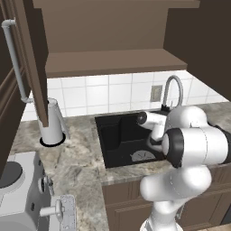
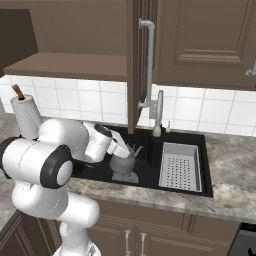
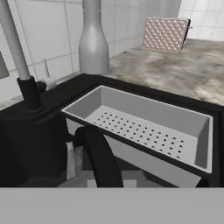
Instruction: Open the cabinet, pick the kettle from the cabinet, and place it in the sink.
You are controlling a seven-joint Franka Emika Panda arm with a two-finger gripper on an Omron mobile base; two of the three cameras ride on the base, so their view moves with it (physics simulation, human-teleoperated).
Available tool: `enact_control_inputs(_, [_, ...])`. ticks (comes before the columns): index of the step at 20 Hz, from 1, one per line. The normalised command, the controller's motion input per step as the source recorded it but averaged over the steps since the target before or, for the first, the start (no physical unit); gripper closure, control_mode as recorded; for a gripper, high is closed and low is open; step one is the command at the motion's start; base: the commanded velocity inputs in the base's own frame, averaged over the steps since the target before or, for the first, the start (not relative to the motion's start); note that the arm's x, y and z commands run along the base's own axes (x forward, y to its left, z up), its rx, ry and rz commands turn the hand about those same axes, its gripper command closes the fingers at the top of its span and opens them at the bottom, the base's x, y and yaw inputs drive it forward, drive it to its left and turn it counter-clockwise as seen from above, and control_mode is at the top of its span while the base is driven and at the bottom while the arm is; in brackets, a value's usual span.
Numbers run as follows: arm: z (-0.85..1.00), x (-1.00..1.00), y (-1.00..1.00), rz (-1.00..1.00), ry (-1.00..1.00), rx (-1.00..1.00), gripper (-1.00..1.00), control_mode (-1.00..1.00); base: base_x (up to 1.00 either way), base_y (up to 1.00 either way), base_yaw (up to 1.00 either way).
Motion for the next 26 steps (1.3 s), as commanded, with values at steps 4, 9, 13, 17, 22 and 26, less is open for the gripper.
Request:
enact_control_inputs(4, [-0.14,0.13,-0.01,-0.01,0.00,0.05,1.00,-1.00,0.00,0.00,0.00])
enact_control_inputs(9, [-0.18,0.13,0.00,-0.06,0.00,0.01,1.00,-1.00,0.00,0.00,0.00])
enact_control_inputs(13, [-0.15,0.18,-0.05,-0.07,0.00,0.00,1.00,-1.00,0.00,0.00,0.00])
enact_control_inputs(17, [-0.15,0.13,-0.08,-0.10,0.00,0.00,1.00,-1.00,0.00,0.00,0.00])
enact_control_inputs(22, [-0.17,0.15,-0.04,-0.08,0.00,0.00,1.00,-1.00,0.00,0.00,0.00])
enact_control_inputs(26, [-0.19,0.13,-0.09,-0.04,0.00,0.00,1.00,-1.00,0.00,0.00,0.00])
